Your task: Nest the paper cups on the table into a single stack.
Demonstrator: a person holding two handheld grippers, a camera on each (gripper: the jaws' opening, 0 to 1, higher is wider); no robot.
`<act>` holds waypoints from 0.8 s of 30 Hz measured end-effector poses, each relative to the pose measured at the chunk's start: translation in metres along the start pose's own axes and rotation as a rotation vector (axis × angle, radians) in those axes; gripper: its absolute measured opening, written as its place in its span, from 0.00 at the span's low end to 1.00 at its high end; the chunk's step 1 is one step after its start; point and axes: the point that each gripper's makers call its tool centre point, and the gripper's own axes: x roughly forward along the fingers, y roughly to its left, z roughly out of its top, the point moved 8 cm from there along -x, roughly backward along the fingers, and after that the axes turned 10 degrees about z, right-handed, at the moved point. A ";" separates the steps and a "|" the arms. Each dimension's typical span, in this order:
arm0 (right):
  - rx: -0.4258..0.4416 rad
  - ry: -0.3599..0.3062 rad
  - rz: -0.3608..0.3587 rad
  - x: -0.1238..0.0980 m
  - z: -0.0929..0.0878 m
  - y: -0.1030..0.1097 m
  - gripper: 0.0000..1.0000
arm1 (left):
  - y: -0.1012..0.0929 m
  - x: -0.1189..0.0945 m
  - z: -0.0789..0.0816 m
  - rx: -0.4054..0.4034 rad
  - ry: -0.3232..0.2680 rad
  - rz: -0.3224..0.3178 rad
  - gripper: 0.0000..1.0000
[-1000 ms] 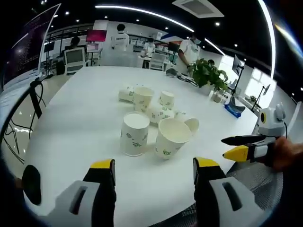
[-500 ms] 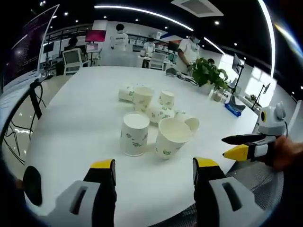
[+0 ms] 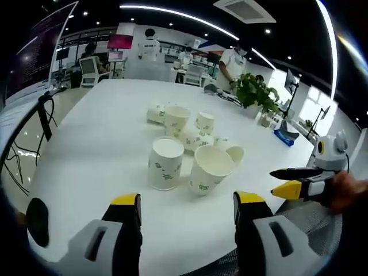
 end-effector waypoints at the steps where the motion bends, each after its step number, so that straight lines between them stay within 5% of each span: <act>1: -0.001 0.001 0.001 0.000 0.000 0.000 0.86 | 0.000 0.000 0.000 0.000 0.000 0.000 0.64; 24: -0.001 -0.002 -0.003 -0.001 0.002 -0.002 0.86 | 0.007 0.001 0.009 0.003 0.002 0.002 0.62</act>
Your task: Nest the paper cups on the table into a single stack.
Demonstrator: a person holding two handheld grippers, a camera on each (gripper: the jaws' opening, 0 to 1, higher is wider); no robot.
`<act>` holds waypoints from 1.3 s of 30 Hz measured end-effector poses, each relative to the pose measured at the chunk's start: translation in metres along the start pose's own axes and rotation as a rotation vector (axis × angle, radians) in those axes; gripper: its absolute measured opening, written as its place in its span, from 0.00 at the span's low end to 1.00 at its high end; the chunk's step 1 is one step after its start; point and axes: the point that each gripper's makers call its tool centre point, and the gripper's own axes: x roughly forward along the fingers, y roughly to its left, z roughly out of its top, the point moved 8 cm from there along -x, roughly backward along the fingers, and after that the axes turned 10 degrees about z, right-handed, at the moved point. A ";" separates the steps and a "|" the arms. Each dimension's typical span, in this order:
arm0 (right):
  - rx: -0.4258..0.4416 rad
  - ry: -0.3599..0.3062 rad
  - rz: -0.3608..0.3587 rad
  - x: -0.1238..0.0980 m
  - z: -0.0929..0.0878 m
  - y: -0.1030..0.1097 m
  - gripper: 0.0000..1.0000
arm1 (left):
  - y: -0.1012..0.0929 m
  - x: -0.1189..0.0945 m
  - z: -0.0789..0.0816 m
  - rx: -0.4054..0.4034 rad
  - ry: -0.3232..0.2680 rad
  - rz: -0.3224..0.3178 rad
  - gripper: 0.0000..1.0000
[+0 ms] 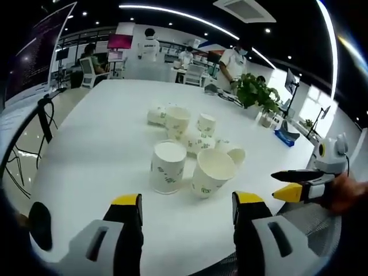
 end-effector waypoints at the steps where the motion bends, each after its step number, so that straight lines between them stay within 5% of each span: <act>1: 0.000 -0.001 -0.001 0.000 0.000 0.000 0.86 | 0.005 0.002 0.004 -0.003 -0.003 0.006 0.62; 19: 0.000 -0.007 -0.006 0.000 0.000 -0.002 0.86 | 0.027 0.041 0.036 0.153 0.019 0.040 0.59; 39: -0.005 0.002 -0.014 0.002 -0.002 -0.005 0.86 | 0.013 0.098 0.036 0.320 0.125 -0.030 0.50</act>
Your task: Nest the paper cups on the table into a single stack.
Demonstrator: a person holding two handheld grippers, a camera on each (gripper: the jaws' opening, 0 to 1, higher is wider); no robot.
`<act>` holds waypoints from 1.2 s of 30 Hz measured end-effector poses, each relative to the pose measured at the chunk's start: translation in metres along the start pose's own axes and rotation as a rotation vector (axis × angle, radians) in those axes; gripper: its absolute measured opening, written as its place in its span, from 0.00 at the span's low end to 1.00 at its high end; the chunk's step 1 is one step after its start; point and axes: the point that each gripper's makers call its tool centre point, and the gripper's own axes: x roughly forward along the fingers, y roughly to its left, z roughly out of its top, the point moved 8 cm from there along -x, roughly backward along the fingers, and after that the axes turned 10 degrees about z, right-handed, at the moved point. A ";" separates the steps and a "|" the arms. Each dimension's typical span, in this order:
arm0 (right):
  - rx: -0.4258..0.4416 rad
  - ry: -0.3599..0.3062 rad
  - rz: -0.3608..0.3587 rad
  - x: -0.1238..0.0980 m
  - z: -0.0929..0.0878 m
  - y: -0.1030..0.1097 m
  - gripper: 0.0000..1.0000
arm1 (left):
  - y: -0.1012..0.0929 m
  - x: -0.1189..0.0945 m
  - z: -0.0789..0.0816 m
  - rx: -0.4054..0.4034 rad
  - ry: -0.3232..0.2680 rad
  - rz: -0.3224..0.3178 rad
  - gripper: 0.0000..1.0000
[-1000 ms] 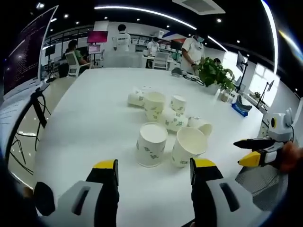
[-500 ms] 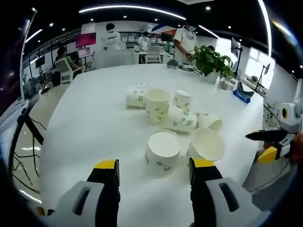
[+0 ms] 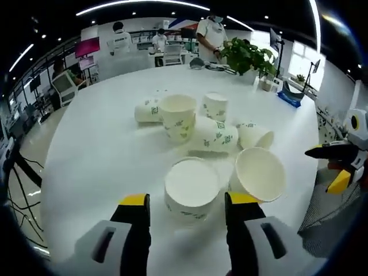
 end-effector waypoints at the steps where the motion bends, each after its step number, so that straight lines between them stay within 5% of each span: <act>1: 0.000 0.000 0.000 0.000 0.000 0.000 0.86 | 0.001 0.000 0.000 0.002 0.006 0.004 0.49; 15: -0.001 -0.001 0.003 -0.003 0.001 0.004 0.84 | 0.008 0.005 0.004 -0.045 0.012 0.014 0.34; 25: -0.017 0.000 0.045 -0.001 0.003 0.012 0.77 | 0.029 -0.016 0.018 -0.098 -0.037 -0.010 0.34; 36: -0.052 -0.024 0.159 0.007 0.019 0.036 0.65 | 0.018 -0.064 0.051 -0.134 -0.160 -0.104 0.34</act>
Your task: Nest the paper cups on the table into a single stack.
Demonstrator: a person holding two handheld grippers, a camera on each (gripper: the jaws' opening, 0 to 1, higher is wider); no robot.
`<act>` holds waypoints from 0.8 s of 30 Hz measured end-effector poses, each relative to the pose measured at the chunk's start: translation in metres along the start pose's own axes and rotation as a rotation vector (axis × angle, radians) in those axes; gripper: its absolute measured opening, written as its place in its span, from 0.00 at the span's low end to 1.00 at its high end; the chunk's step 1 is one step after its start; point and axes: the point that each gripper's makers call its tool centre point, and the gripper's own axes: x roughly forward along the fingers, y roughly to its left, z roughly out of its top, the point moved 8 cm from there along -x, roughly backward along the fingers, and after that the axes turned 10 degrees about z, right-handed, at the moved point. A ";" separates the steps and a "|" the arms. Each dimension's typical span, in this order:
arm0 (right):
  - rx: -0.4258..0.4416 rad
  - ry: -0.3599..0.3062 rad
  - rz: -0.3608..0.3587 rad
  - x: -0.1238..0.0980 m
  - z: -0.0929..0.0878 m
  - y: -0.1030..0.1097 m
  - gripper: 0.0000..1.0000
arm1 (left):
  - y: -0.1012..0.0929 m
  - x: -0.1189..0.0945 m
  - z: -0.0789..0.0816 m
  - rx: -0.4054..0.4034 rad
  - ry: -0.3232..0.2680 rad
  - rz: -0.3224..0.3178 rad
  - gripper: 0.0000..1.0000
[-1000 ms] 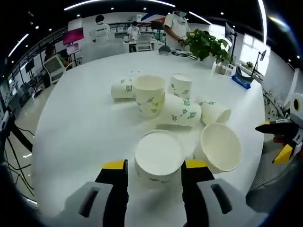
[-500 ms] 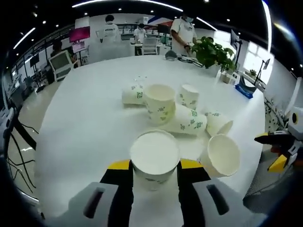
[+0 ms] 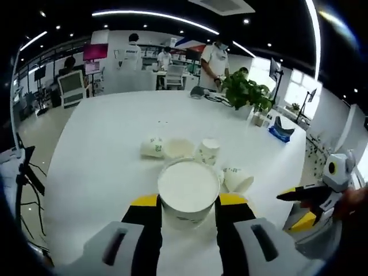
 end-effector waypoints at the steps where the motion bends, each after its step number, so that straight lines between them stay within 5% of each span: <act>1: -0.009 -0.009 0.010 0.001 0.005 0.003 0.64 | -0.001 -0.002 0.006 -0.007 -0.016 -0.013 0.34; 10: -0.056 -0.064 0.096 0.015 0.034 0.015 0.58 | -0.043 -0.028 0.037 -0.002 -0.097 -0.150 0.34; 18: -0.049 -0.096 0.146 0.030 0.048 0.016 0.54 | -0.075 -0.025 0.029 -0.017 -0.082 -0.273 0.34; 24: -0.050 -0.129 0.194 0.034 0.053 0.015 0.48 | -0.080 -0.027 0.023 -0.036 -0.068 -0.301 0.34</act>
